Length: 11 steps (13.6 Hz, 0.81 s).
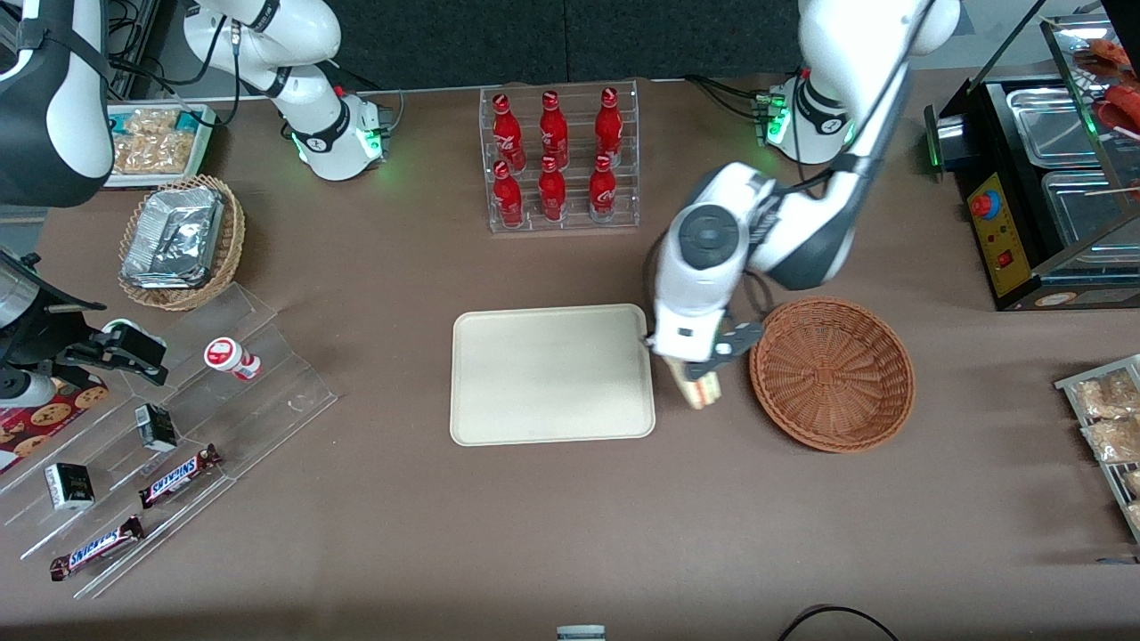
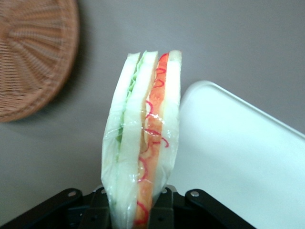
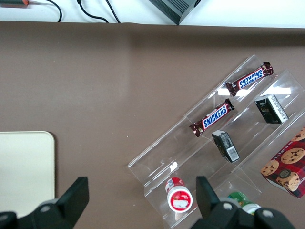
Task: Place sandwich from basket to tray
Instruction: 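Lift the sandwich and carry it over the cream tray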
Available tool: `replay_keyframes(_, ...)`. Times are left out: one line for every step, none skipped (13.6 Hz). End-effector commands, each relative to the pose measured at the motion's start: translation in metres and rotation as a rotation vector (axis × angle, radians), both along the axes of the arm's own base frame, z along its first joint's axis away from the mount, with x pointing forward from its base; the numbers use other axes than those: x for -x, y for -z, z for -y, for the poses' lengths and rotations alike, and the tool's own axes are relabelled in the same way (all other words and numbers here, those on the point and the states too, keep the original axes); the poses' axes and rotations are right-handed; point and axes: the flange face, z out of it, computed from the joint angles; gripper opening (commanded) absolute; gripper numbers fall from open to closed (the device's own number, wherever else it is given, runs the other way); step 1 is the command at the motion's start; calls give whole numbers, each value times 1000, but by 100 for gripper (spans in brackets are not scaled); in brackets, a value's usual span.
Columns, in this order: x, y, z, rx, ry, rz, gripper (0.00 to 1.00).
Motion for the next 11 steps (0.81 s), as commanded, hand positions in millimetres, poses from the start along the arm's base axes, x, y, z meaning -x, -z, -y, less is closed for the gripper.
replay_keyframes(-15,2,50,-3,37,8,9)
replay_keyframes(-14,6,65,5,57,16,9)
replay_keyframes(-10,11,79,13,86,21,10)
replay_keyframes(-11,16,85,17,99,21,12)
replay_keyframes(-8,19,95,26,133,28,12)
replay_keyframes(-1,20,107,33,199,32,12)
replay_keyframes(1,22,112,42,258,41,12)
replay_keyframes(4,23,119,57,310,57,13)
replay_keyframes(14,28,132,67,360,66,13)
replay_keyframes(19,38,140,71,394,69,13)
replay_keyframes(26,48,150,78,438,77,13)
